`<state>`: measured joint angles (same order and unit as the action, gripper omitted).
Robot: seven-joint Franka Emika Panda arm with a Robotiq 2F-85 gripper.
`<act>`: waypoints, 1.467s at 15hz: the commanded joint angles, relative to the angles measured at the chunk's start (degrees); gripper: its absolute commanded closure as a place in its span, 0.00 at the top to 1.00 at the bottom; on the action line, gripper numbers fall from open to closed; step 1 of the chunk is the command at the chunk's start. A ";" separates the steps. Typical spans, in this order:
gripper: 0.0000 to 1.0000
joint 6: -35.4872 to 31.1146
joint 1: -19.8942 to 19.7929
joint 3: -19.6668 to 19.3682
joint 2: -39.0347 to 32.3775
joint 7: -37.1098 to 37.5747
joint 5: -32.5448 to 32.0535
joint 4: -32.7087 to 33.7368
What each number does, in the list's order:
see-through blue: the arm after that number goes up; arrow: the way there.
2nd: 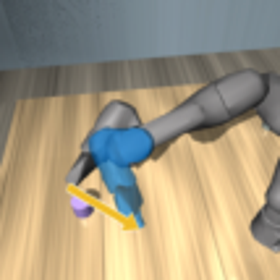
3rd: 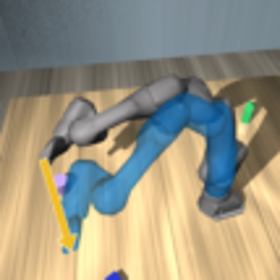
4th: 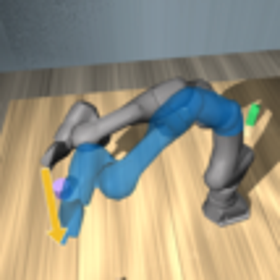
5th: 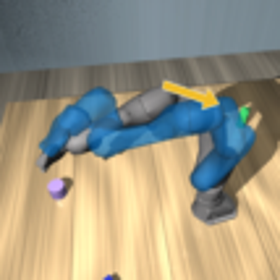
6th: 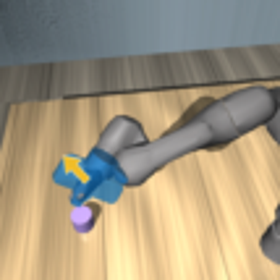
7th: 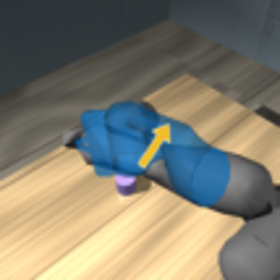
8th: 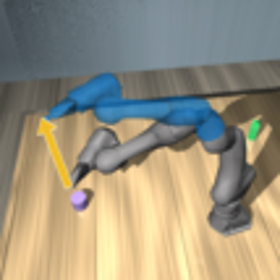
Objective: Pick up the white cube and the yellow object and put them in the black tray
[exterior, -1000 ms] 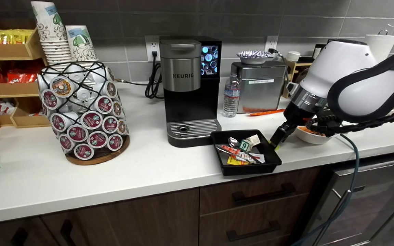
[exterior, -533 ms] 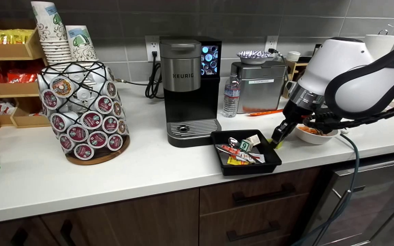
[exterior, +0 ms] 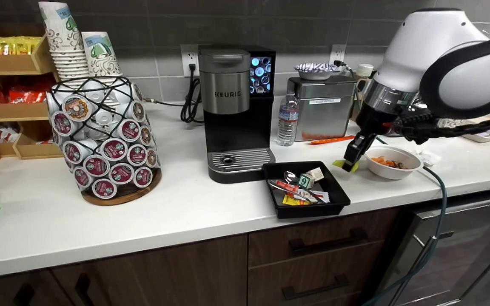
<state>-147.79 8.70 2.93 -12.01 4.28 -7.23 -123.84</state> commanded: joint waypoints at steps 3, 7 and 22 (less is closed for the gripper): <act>0.09 6.08 1.63 3.48 0.42 -2.93 -2.17 4.92; 0.09 5.01 1.76 5.90 -5.27 -8.82 -1.88 11.28; 1.00 25.26 -5.28 9.34 0.38 -28.54 10.55 9.14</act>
<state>-126.42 4.82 13.08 -20.36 -21.98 2.44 -106.04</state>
